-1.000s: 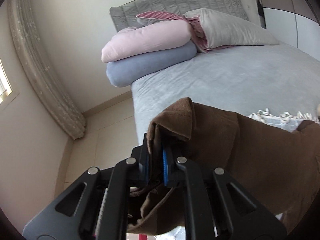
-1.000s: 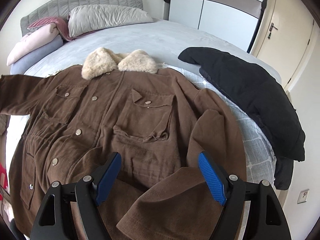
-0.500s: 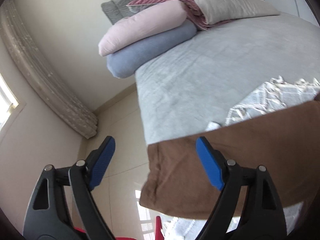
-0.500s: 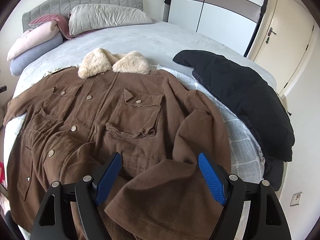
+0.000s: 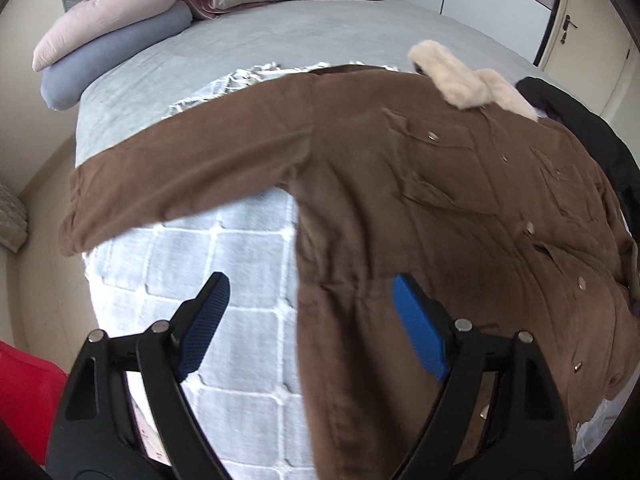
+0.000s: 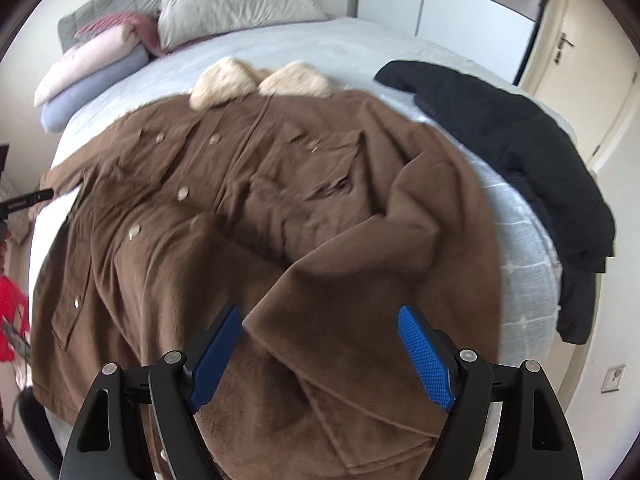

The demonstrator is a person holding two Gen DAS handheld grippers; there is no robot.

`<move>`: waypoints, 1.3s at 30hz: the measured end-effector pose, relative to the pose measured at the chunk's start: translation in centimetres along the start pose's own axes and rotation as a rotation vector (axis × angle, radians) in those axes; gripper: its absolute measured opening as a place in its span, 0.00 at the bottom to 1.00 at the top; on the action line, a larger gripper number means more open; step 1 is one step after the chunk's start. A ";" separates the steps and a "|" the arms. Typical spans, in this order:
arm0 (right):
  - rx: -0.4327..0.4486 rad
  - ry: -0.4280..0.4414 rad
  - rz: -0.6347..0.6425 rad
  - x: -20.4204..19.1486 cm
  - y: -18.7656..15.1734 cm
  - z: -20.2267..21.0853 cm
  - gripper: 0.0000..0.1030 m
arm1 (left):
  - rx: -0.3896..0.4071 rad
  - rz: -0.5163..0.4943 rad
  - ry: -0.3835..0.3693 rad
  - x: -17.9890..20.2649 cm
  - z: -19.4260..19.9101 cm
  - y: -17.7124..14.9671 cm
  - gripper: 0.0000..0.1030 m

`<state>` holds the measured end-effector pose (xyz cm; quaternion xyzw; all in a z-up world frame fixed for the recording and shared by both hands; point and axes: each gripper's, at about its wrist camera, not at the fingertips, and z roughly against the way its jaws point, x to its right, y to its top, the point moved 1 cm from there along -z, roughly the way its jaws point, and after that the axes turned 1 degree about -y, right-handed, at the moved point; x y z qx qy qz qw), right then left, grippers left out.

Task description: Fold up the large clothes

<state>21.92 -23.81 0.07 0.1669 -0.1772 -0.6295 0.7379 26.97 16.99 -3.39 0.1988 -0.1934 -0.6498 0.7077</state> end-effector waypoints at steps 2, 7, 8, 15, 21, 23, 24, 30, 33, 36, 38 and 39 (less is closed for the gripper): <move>0.013 -0.039 -0.003 -0.6 -0.2 -1.4 0.79 | 0.002 -0.004 -0.017 1.7 0.2 -1.7 0.82; 0.086 -0.065 -0.039 1.8 0.8 -0.1 0.10 | -0.040 -0.077 -0.023 4.5 0.3 -4.8 0.82; 0.110 -0.074 -0.051 2.9 1.2 1.1 0.10 | -0.035 -0.102 0.001 4.8 0.4 -5.2 0.82; 0.202 -0.485 -0.130 14.4 5.8 8.4 0.09 | -0.020 -0.113 0.044 3.7 1.0 -4.6 0.82; 0.219 -0.733 -0.266 25.0 9.1 11.6 0.09 | -0.036 -0.078 0.025 3.3 0.7 -4.8 0.82; 0.185 -0.774 -0.285 27.8 9.9 10.3 0.09 | -0.045 -0.068 0.014 3.2 0.5 -4.8 0.82; 0.175 -0.797 -0.269 28.5 10.1 9.4 0.09 | -0.052 -0.063 0.013 3.0 0.3 -4.9 0.82; 0.256 -0.766 -0.299 30.4 9.1 6.2 0.09 | -0.112 -0.040 0.051 1.7 -1.1 -5.3 0.82; 0.461 -0.607 -0.293 29.0 7.7 9.8 0.09 | -0.119 -0.014 0.057 1.0 -1.1 -5.5 0.82; 0.578 -0.472 -0.238 27.6 3.8 12.3 0.09 | -0.129 0.002 0.015 0.6 -0.7 -6.0 0.82; 0.556 -0.396 -0.211 26.9 -0.5 12.2 0.10 | -0.155 0.014 -0.021 0.3 -0.7 -6.6 0.82; 0.532 -0.357 -0.204 26.5 -2.5 11.8 0.10 | -0.171 0.023 -0.043 0.2 -0.8 -7.1 0.82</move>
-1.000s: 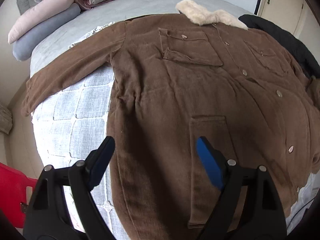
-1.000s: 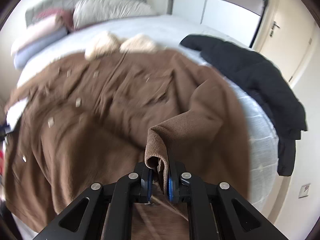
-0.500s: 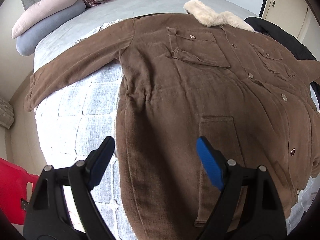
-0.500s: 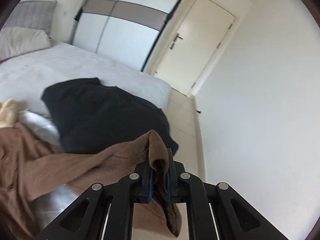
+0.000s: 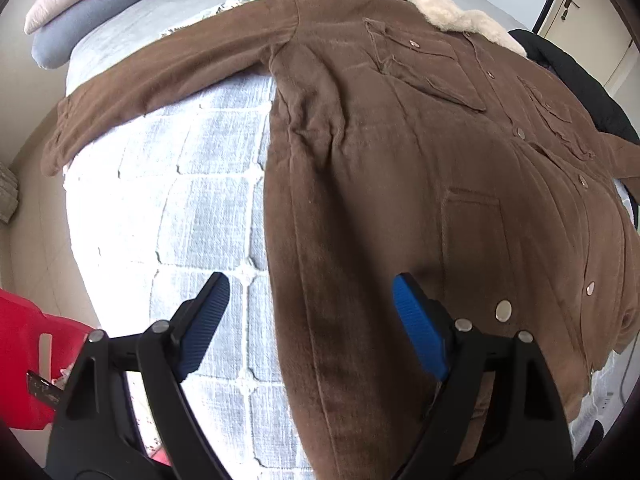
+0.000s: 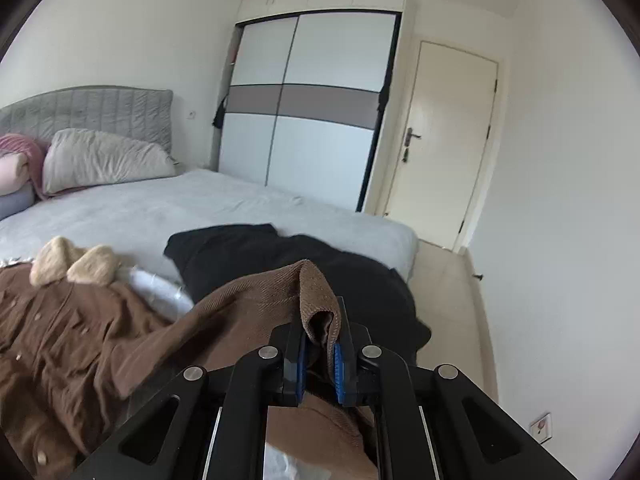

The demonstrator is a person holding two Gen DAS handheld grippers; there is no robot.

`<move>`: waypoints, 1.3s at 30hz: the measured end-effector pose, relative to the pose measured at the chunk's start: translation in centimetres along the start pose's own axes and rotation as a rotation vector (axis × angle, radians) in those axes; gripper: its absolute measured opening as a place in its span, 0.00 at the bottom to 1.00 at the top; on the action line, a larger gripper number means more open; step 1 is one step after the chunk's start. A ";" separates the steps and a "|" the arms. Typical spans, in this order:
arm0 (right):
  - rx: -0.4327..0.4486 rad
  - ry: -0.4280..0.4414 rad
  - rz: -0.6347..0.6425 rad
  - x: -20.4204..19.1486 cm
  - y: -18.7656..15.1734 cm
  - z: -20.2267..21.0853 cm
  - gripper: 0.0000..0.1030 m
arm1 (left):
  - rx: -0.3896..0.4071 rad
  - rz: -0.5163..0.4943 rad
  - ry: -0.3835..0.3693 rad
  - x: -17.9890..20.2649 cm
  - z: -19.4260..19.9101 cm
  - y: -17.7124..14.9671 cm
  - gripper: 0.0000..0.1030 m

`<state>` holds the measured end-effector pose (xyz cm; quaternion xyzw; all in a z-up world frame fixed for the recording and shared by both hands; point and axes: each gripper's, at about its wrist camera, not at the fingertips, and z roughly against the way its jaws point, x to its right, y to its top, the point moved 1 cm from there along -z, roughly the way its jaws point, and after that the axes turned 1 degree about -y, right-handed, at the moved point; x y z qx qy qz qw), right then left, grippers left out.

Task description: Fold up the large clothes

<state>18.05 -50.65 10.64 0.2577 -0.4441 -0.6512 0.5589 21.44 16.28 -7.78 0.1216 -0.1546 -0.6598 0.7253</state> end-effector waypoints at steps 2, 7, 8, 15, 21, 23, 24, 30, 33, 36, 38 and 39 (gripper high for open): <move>-0.083 0.058 0.001 0.3 -4.7 1.1 0.10 | -0.028 0.015 -0.030 -0.2 -0.3 -0.8 0.82; -0.319 0.101 0.020 0.0 -15.2 1.6 0.14 | -0.053 0.020 -0.065 -0.1 0.3 -2.4 0.82; -0.356 0.107 0.015 0.0 -16.7 1.7 0.15 | -0.057 0.016 -0.078 0.1 0.7 -2.8 0.82; -0.324 0.293 -0.088 -0.9 -16.6 7.0 0.52 | -0.088 -0.044 -0.191 0.9 3.2 -5.7 0.82; -0.344 0.541 0.083 -7.7 -15.9 9.0 0.80 | -0.159 -0.071 -0.310 1.6 3.0 -10.1 0.82; -0.414 0.554 0.145 -9.9 -17.0 7.5 0.80 | -0.207 -0.067 -0.350 1.7 2.1 -11.7 0.81; -0.458 0.573 0.165 -11.0 -17.6 6.6 0.80 | -0.201 -0.075 -0.362 1.9 2.0 -12.1 0.82; -0.537 0.627 0.142 -14.9 -18.6 2.4 0.80 | -0.114 -0.042 -0.472 1.7 2.5 -13.6 0.75; -0.537 0.633 0.046 -15.5 -18.2 1.7 0.79 | -0.111 0.022 -0.530 1.5 2.4 -13.6 0.33; -0.589 0.698 -0.083 -16.8 -17.5 1.6 0.19 | -0.094 0.077 -0.557 1.0 3.6 -13.4 0.23; -0.582 0.695 -0.069 -17.5 -16.6 3.6 0.16 | -0.029 0.082 -0.583 0.8 6.2 -12.7 0.22; -0.569 0.714 -0.063 -17.6 -15.9 5.0 0.16 | 0.007 0.084 -0.597 0.9 7.2 -11.8 0.22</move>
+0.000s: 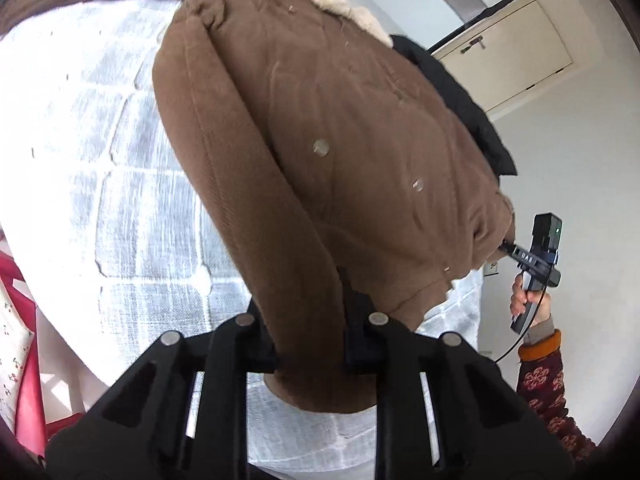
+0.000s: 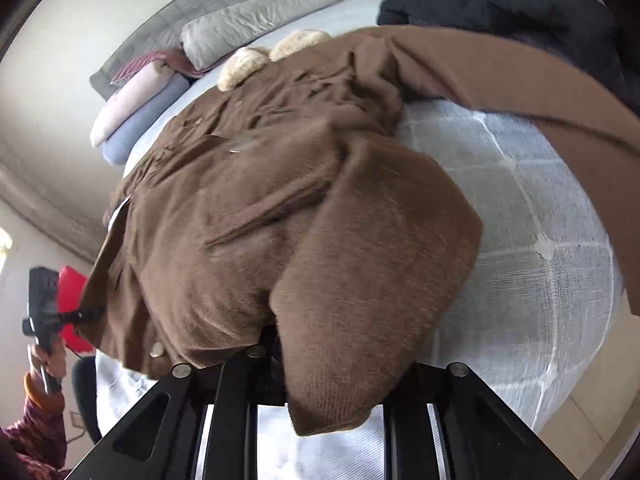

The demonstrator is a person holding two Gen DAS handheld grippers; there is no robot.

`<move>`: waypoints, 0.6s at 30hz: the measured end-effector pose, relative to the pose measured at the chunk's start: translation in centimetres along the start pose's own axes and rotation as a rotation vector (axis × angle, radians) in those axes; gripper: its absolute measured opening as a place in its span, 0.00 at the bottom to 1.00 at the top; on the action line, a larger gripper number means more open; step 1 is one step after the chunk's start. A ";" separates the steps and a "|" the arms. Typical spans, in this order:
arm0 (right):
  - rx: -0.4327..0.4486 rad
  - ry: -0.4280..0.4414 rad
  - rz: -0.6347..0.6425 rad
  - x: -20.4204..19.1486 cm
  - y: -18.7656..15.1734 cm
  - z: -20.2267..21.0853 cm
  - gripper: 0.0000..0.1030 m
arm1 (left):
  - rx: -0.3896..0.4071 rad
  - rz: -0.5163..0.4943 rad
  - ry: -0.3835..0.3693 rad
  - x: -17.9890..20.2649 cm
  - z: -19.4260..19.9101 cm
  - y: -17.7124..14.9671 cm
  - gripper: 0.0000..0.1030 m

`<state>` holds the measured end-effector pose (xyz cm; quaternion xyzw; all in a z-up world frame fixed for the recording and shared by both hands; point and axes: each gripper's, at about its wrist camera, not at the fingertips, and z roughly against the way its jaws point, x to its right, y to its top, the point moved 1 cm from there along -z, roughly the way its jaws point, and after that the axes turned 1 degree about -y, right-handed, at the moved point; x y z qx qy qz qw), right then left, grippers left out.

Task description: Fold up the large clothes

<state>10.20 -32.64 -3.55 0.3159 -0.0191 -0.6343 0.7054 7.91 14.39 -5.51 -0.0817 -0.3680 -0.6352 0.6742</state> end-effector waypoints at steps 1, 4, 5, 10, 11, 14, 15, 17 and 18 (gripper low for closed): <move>0.021 0.037 0.008 -1.1 -0.1 1.5 0.15 | 0.046 -0.014 -0.014 0.8 1.8 0.6 0.21; 0.121 0.136 0.030 -4.5 0.3 7.6 0.14 | 0.153 -0.031 -0.036 2.4 6.7 2.3 0.19; 0.145 0.145 0.033 -5.6 0.5 9.5 0.14 | 0.179 -0.027 -0.048 2.7 8.3 3.0 0.19; 0.113 0.167 -0.060 -8.4 1.4 13.6 0.14 | 0.225 0.001 -0.031 2.5 13.3 4.6 0.20; 0.093 0.181 -0.108 -7.9 1.3 13.6 0.14 | 0.204 0.012 0.044 1.7 13.5 4.5 0.21; 0.026 0.078 -0.208 -4.8 2.0 11.8 0.22 | 0.087 -0.037 0.414 -0.7 10.7 3.6 0.36; -0.007 -0.009 -0.232 -3.3 1.7 10.6 0.26 | 0.059 -0.050 0.519 -1.3 9.5 2.9 0.36; -0.069 -0.245 -0.224 -1.2 0.8 8.7 0.30 | 0.040 -0.090 0.647 -2.4 8.2 1.3 0.36; -0.093 -0.324 -0.234 0.1 0.1 7.9 0.30 | 0.032 -0.111 0.651 -2.5 7.9 0.8 0.39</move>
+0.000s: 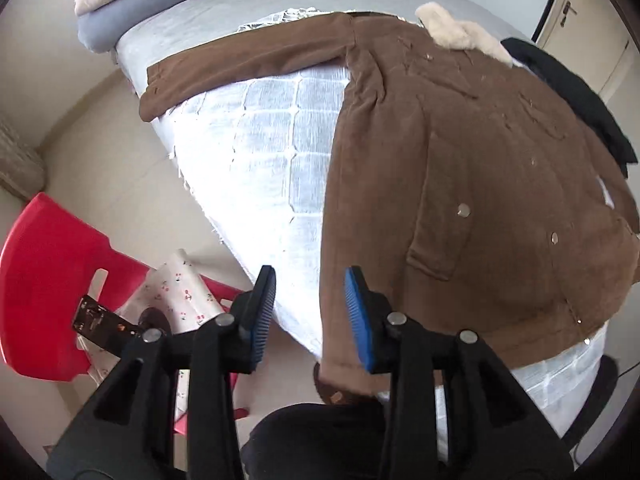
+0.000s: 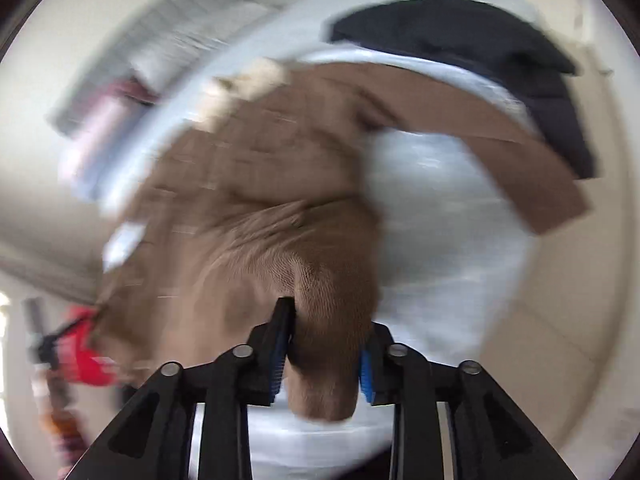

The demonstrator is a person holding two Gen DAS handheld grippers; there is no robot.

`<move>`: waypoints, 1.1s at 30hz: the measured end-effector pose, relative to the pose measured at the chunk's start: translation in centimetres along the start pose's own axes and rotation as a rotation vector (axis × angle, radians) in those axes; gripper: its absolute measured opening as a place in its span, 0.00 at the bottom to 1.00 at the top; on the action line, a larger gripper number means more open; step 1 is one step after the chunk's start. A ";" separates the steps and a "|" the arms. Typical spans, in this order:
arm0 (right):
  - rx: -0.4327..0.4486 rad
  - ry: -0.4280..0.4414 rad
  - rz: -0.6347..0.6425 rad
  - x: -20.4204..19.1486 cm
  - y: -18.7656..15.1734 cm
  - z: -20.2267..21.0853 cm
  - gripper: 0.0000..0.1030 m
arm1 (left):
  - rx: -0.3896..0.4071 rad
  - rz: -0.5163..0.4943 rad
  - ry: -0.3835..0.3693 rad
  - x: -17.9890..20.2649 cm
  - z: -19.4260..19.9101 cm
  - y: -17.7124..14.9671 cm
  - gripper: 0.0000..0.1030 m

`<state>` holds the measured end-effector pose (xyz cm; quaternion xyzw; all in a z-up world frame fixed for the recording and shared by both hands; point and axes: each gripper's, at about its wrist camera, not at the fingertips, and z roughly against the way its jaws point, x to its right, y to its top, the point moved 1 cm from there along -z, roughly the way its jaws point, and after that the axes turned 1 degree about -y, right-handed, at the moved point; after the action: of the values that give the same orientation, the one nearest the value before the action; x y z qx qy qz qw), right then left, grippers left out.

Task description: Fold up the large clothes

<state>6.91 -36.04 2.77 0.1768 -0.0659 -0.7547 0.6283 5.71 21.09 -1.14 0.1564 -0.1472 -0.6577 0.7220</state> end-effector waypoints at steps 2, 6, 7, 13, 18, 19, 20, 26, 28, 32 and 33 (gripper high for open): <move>-0.010 -0.021 -0.039 1.9 -0.6 -1.3 0.31 | 0.009 -0.027 -0.070 0.7 0.0 -1.2 0.47; -0.014 0.059 -0.040 2.5 -2.6 -1.3 0.52 | 0.032 -0.141 -0.184 4.4 0.9 -2.2 0.69; -0.015 0.070 -0.015 2.1 -3.5 -1.2 0.55 | 0.029 -0.183 -0.194 5.6 0.9 -2.4 0.69; 0.028 0.092 0.074 1.3 -4.5 -3.1 0.57 | 0.027 -0.264 -0.204 9.7 -0.4 -2.6 0.70; 0.008 0.175 0.094 2.5 -5.8 -3.9 0.59 | 0.089 -0.366 -0.351 14.2 0.6 -3.9 0.70; -0.001 0.202 0.111 2.2 -6.0 -4.2 0.59 | 0.095 -0.414 -0.387 16.1 0.7 -4.3 0.71; -0.004 0.217 0.133 1.9 -6.2 -4.5 0.59 | 0.095 -0.456 -0.415 17.7 0.7 -4.7 0.73; -0.007 0.202 0.132 0.7 -5.8 -5.7 0.65 | 0.029 -0.740 -0.552 29.4 -1.0 -7.4 0.73; 0.005 0.207 0.119 0.8 -5.5 -5.4 0.65 | -0.003 -0.832 -0.553 32.9 -1.9 -8.3 0.73; 0.045 0.235 0.095 1.5 -5.4 -4.3 0.65 | 0.090 -0.976 -0.443 37.9 -2.7 -9.5 0.73; 0.061 0.243 0.087 1.8 -5.5 -3.9 0.65 | 0.101 -0.983 -0.429 38.5 -2.8 -9.4 0.73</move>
<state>2.93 -36.20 -2.96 0.2830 -0.0196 -0.6973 0.6582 1.93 -17.99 -7.41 0.1034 -0.2323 -0.9274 0.2743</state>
